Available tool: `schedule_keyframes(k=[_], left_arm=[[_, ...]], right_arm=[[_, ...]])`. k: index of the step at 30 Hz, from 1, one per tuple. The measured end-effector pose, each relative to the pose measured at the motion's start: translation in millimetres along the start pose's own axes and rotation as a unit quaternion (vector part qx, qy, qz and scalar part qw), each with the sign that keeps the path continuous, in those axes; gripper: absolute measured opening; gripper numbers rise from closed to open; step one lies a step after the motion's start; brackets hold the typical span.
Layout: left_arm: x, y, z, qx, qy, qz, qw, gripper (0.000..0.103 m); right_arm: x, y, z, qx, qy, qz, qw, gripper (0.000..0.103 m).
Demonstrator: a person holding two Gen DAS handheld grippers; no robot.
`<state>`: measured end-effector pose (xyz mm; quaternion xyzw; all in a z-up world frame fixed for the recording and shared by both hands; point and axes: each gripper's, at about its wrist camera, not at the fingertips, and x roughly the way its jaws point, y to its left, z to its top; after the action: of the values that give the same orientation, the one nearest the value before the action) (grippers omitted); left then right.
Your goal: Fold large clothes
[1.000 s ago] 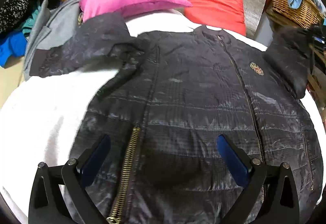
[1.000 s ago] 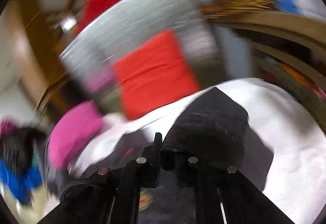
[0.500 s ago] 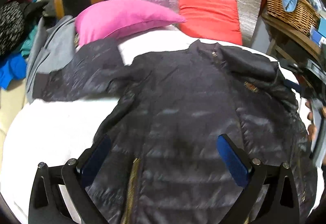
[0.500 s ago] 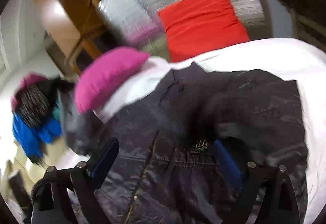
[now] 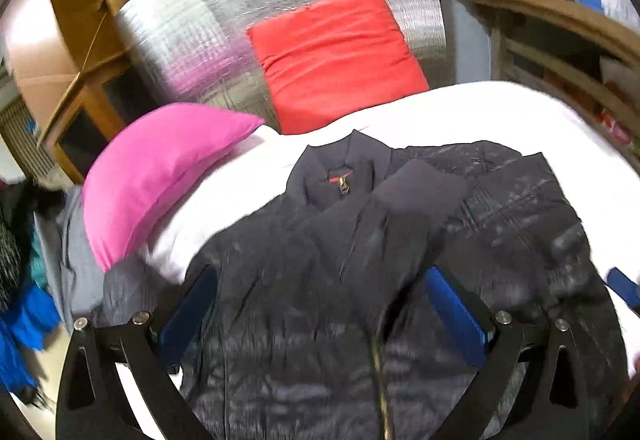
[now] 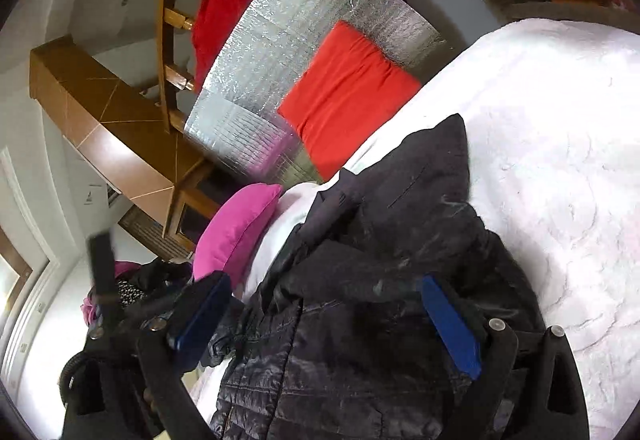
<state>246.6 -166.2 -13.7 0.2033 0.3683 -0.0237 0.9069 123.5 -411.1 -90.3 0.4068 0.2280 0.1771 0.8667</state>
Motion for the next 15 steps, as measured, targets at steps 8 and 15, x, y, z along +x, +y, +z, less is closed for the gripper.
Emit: schedule_keyframes(k=[8,15], left_arm=[[55,-62,21,0.091,0.047,0.017,0.9946,0.103],[95,-67,20,0.100,0.078,0.042,0.9910,0.068]], right_arm=[[-3,-18,3,0.024,-0.015,-0.016,0.999,0.098],[-2,-19,5,0.025,-0.015,-0.005,1.000,0.098]])
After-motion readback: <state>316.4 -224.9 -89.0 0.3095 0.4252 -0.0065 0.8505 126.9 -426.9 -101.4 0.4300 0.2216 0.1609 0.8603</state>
